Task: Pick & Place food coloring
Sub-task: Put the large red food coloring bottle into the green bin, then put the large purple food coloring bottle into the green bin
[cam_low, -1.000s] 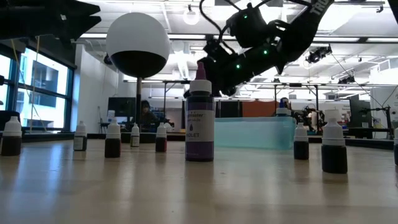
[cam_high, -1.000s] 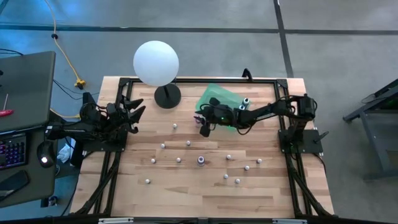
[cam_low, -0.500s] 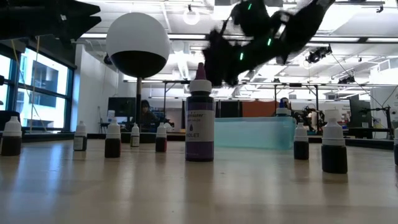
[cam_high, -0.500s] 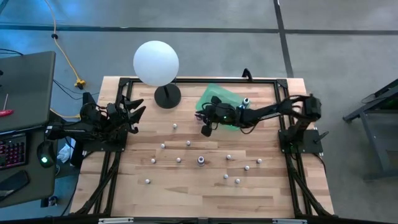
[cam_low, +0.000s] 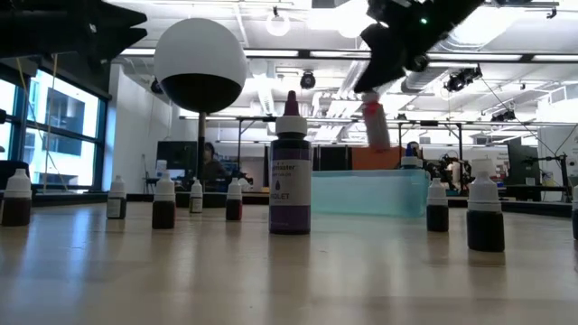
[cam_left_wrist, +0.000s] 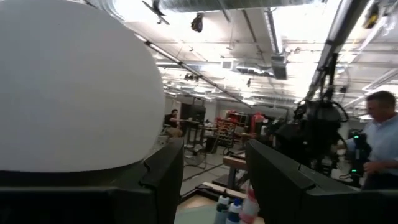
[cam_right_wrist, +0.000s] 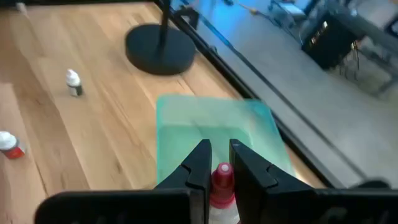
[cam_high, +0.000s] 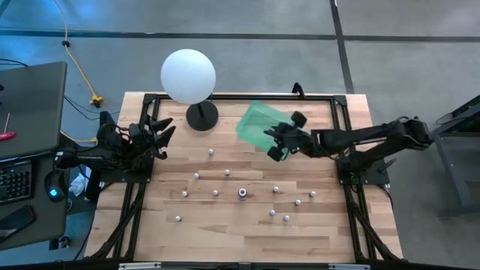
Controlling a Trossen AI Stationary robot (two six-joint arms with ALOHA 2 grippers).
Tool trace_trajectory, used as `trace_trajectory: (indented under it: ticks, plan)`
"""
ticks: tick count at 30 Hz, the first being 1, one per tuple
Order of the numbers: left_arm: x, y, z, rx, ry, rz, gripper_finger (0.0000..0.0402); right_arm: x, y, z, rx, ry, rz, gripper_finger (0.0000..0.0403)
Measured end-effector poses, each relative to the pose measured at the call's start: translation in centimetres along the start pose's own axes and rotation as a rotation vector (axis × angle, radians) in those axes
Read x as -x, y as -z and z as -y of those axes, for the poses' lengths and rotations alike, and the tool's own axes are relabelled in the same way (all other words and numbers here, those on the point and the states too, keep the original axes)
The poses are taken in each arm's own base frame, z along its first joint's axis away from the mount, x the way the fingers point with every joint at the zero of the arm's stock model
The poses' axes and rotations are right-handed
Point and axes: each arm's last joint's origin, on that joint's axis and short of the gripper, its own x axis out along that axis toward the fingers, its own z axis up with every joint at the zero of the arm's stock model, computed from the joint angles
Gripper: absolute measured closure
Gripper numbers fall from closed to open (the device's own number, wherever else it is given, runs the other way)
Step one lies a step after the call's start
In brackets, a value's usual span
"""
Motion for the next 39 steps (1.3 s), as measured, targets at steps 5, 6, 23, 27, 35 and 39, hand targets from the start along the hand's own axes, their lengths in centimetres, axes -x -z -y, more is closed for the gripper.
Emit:
trace_trajectory:
  ticks: [5,6,23,27,35,39]
  plan:
    - [0.0,0.1,-0.1,-0.007,-0.032,-0.014,0.0231,-1.0,3.5,-0.1,-0.044,0.031,-0.022,0.0363]
    - [0.0,0.1,-0.1,-0.007,-0.035,-0.015,0.0231,-1.2,4.0,-0.1,-0.054,0.035,-0.014,0.0360]
    - [0.0,0.2,-0.1,-0.008,-0.039,-0.020,0.0231,-2.1,8.6,0.4,-0.100,0.044,-0.043,0.0336]
    - [0.0,0.2,-0.1,-0.008,-0.040,-0.020,0.0231,-2.1,8.6,0.4,-0.091,0.049,-0.042,0.0333]
    - [0.0,0.2,-0.1,-0.008,-0.030,-0.019,0.0231,-1.2,5.0,-0.1,0.040,0.011,0.039,0.0330]
    - [0.0,0.2,0.2,-0.007,0.074,-0.014,0.0231,0.4,2.3,-0.2,0.109,-0.015,0.087,0.0330]
